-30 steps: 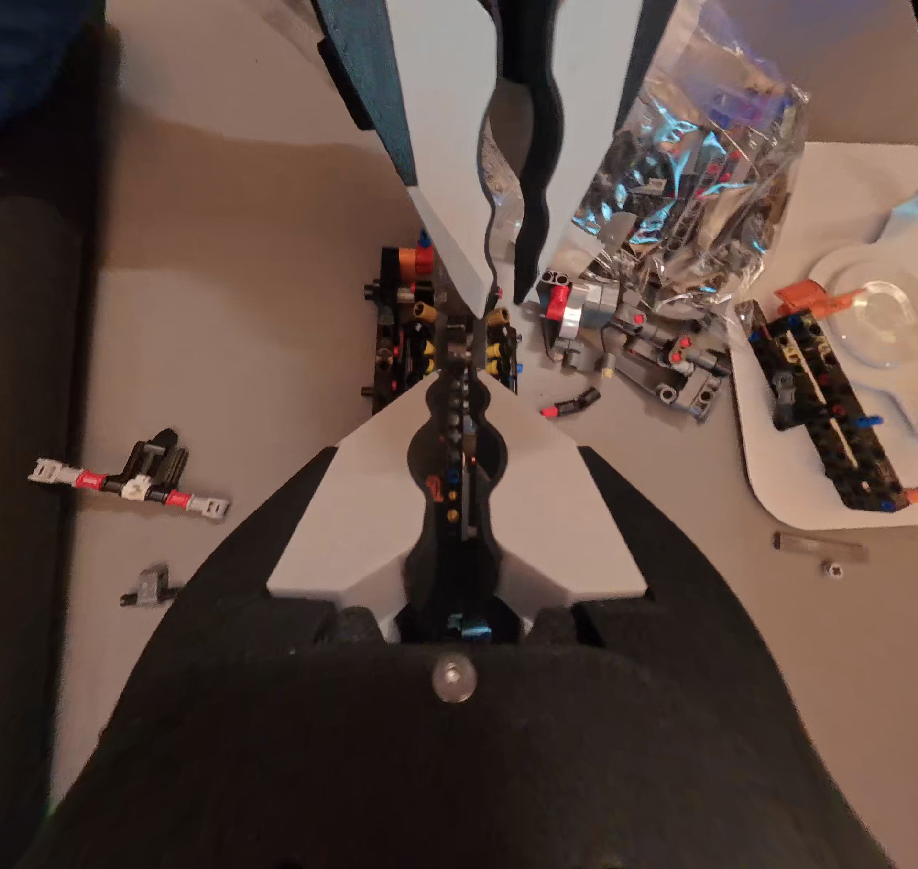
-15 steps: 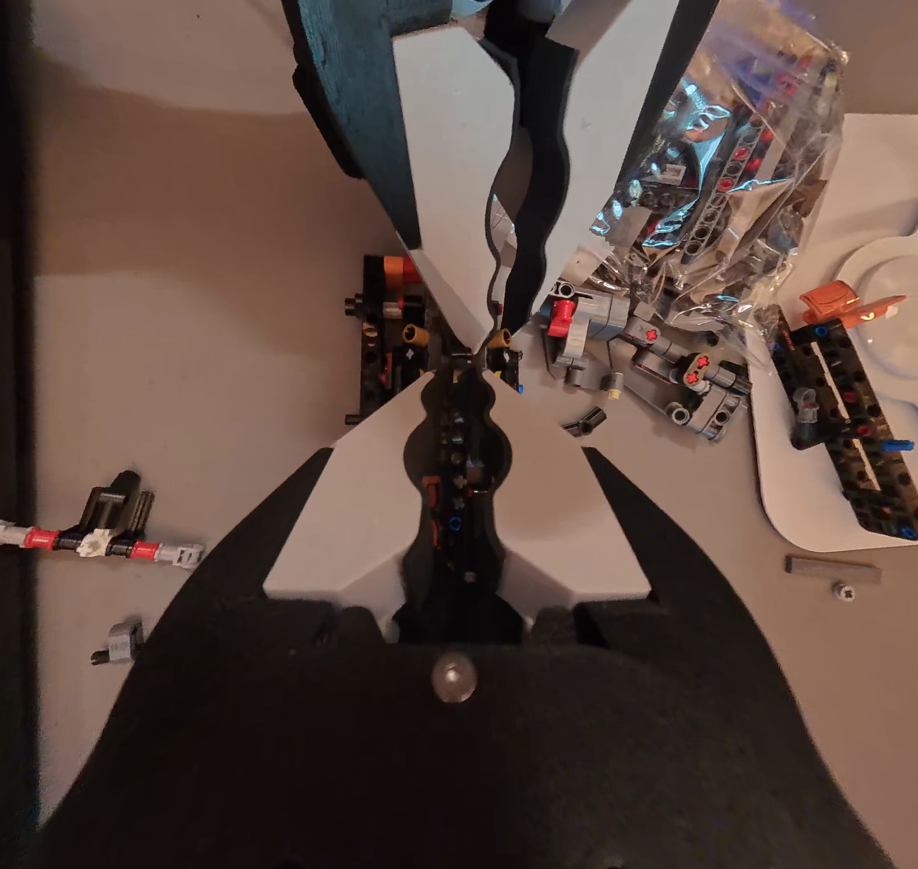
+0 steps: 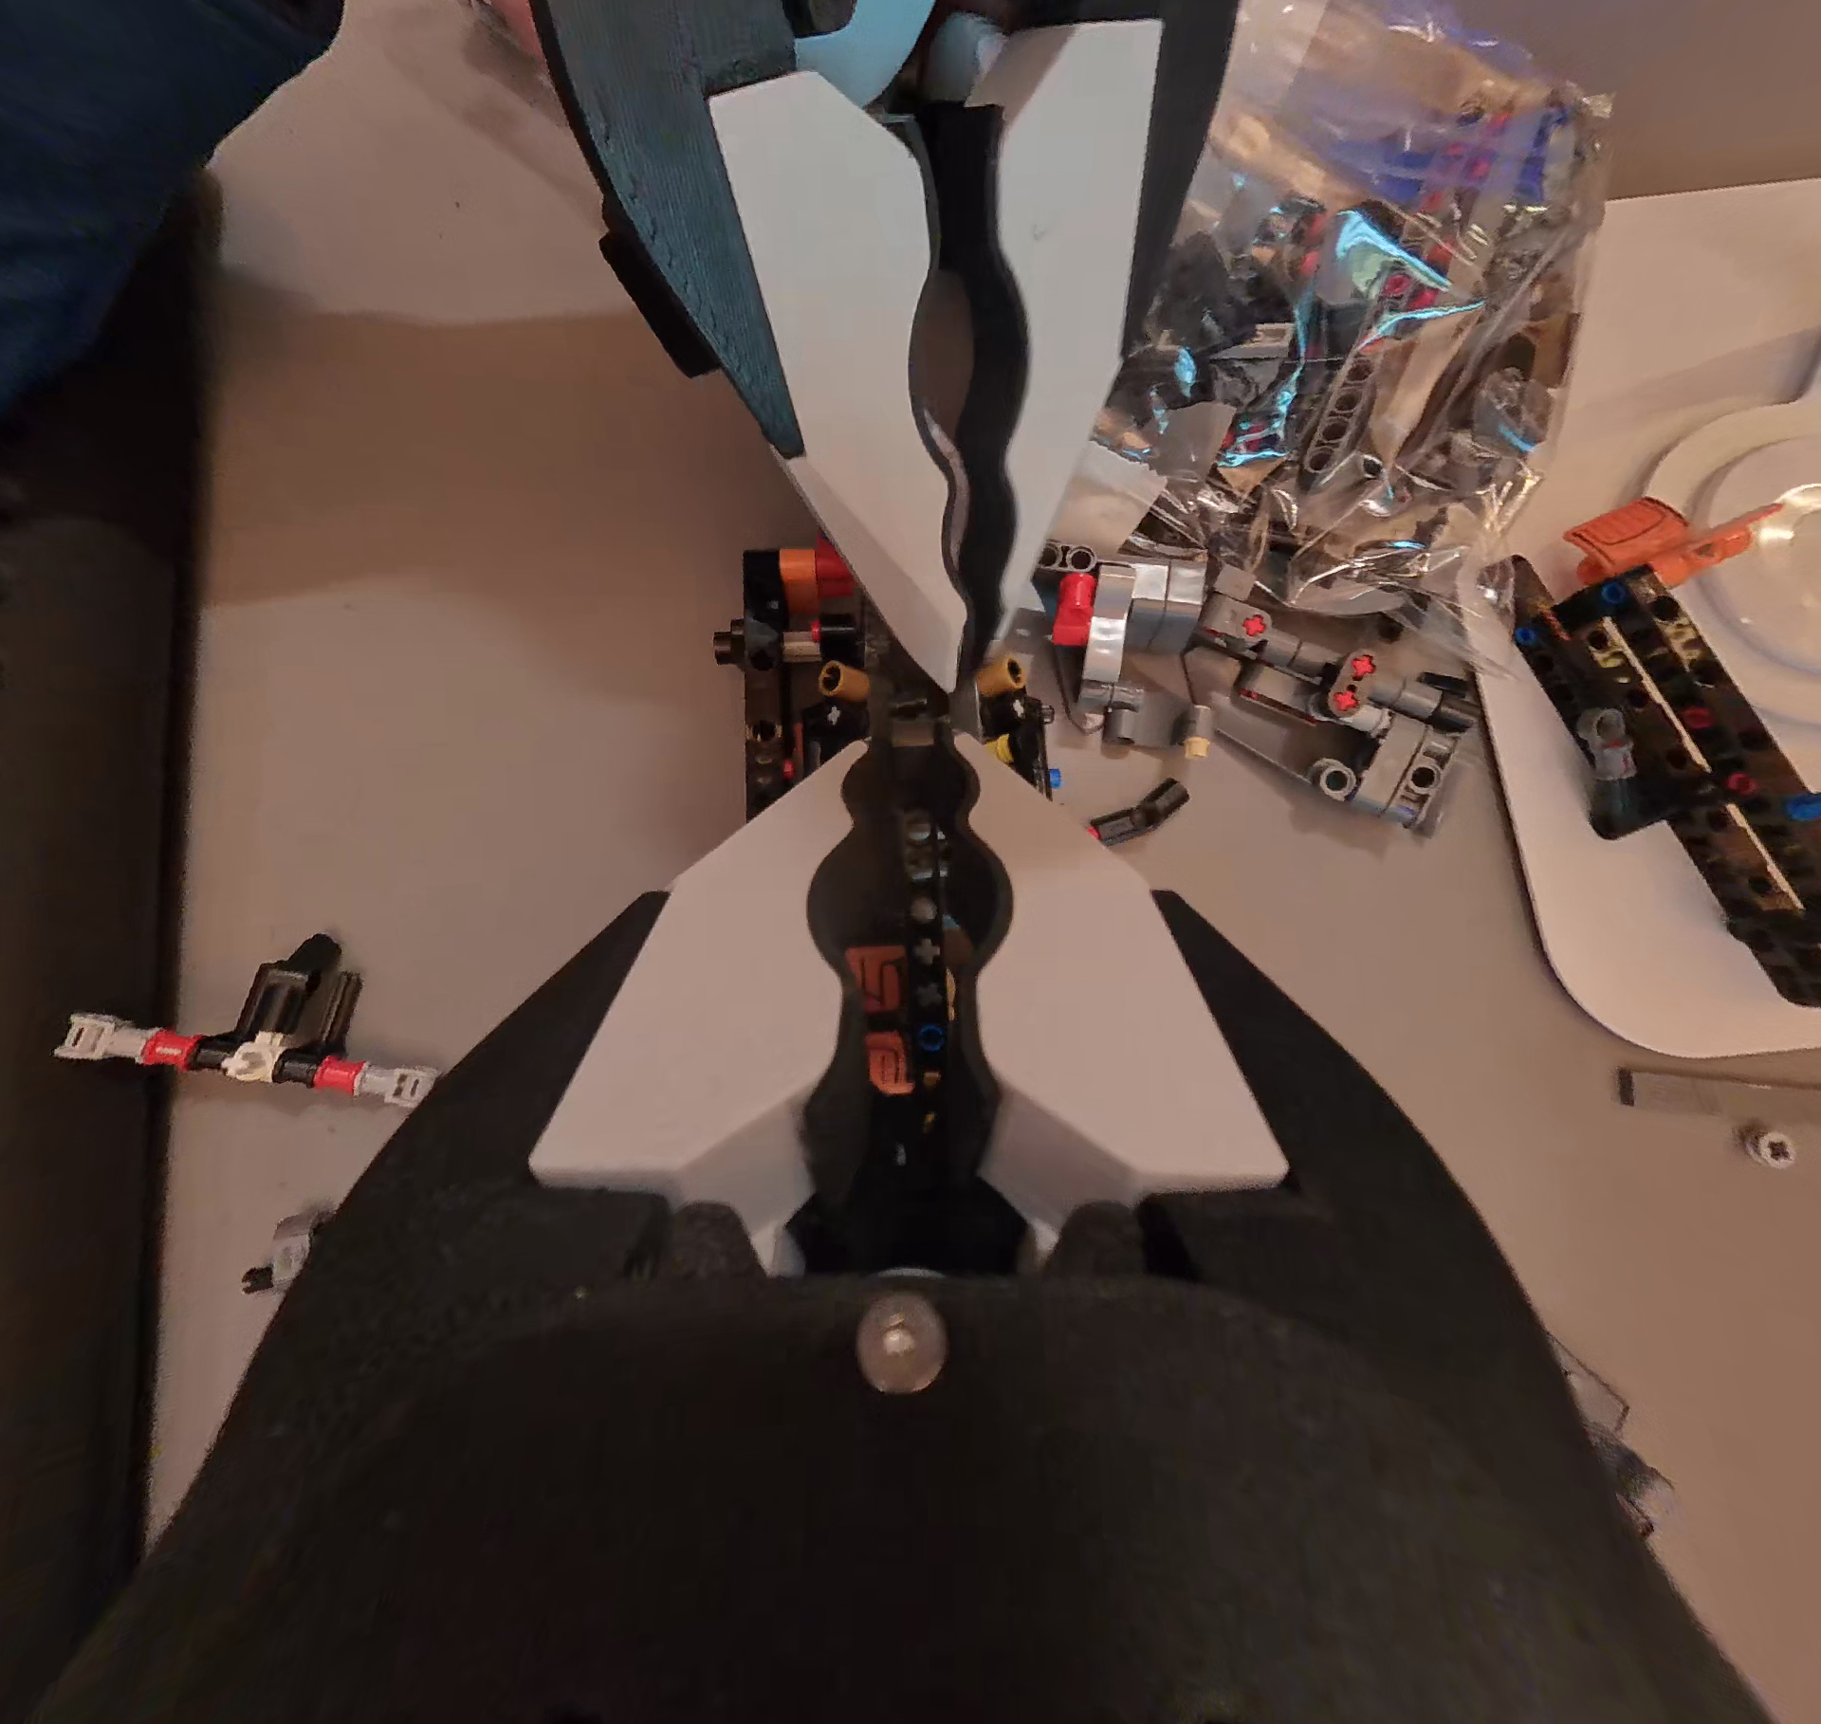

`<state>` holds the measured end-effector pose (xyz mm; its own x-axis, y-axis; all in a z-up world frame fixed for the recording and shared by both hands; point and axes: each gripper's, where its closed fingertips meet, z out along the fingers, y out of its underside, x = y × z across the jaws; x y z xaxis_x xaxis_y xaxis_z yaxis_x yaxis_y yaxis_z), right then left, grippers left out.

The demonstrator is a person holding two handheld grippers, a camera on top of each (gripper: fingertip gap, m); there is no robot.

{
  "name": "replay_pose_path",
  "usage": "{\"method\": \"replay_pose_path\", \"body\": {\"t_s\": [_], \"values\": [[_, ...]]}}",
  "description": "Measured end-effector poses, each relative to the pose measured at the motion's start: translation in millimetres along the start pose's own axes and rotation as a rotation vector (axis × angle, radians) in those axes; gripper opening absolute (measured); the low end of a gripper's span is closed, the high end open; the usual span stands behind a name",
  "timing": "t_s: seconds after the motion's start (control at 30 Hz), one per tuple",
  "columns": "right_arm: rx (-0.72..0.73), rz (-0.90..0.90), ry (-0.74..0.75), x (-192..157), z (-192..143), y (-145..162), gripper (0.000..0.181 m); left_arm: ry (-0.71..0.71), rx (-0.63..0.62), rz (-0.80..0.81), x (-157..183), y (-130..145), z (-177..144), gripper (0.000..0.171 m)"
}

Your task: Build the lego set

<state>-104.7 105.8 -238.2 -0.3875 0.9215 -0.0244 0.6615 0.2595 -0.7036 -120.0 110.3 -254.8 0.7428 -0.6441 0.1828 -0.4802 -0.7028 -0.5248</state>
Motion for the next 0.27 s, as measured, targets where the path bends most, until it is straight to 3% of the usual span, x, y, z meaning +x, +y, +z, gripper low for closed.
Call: {"method": "replay_pose_path", "body": {"t_s": [0.27], "values": [[0.005, -0.03, -0.014, -2.9, -2.9, 4.1, 0.005, -0.005, -0.028, 0.024, 2.8, 0.0, 4.4, 0.0]]}}
